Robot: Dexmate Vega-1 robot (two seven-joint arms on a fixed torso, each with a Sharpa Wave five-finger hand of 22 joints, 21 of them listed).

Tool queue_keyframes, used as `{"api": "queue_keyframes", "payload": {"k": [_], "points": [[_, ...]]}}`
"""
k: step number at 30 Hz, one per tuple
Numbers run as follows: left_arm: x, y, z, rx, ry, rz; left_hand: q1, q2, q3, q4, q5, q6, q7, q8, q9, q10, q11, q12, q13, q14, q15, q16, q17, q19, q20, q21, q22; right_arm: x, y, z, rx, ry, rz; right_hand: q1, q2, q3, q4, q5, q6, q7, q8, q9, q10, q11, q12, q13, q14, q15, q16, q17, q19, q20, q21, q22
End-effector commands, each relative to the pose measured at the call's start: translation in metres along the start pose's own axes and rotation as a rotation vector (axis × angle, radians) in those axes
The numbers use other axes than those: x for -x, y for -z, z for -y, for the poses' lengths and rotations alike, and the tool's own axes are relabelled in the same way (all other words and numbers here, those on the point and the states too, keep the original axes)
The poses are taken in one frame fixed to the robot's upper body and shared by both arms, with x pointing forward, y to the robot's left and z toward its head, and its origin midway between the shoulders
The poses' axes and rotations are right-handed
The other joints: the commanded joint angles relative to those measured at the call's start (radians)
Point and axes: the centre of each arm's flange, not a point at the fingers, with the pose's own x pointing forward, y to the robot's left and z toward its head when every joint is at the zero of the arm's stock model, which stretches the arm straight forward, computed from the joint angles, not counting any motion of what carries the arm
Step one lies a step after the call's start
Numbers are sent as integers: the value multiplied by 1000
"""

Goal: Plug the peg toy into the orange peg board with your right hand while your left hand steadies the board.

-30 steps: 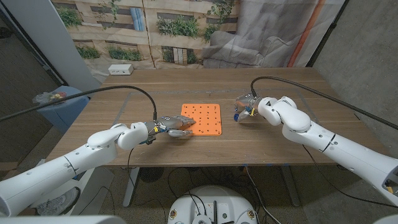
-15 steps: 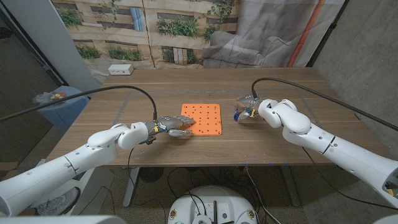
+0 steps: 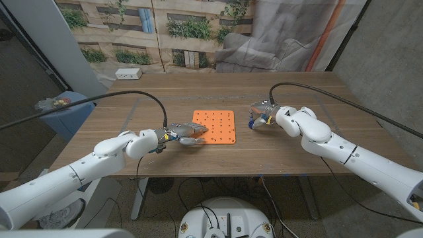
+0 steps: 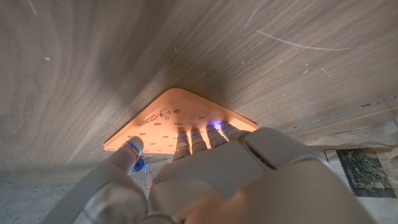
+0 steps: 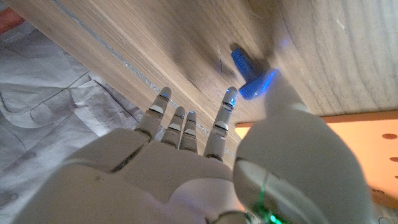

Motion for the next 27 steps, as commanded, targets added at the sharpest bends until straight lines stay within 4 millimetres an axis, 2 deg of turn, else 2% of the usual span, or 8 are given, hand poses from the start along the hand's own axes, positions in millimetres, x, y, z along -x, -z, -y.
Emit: {"api": "queue_keyframes", "payload": {"k": [1, 16, 27], "points": [[-4, 1, 0, 7, 7, 0, 10, 99, 9, 2, 0, 9, -5, 7, 5, 26, -2, 6, 3, 12, -82, 10, 1, 3, -143, 3, 5, -2, 2, -1, -21, 27, 10, 4, 3, 11, 1, -7, 20, -11, 15, -1, 13, -5, 6, 4, 12, -6, 8, 6, 10, -2, 8, 1], [-6, -1, -2, 8, 14, 3, 9, 98, 13, 2, -1, 12, -4, 7, 5, 28, -2, 6, 3, 16, -82, 11, 1, 5, -144, 3, 5, -3, 3, -3, -24, 47, 11, 26, 3, 13, 1, -14, 73, -44, 41, -6, 28, -36, 5, 3, 24, -25, 15, 12, 26, -5, 8, 1], [-7, -2, -2, 11, 13, 2, 8, 98, 16, 2, -1, 15, -3, 7, 5, 31, -2, 6, 3, 17, -81, 10, 1, 6, -144, 3, 5, -2, 4, -4, -30, 62, 9, 37, 5, 12, 4, -17, 127, -61, 74, 2, 50, -51, 8, 2, 36, -40, 23, 18, 40, -16, 9, 2]]}}
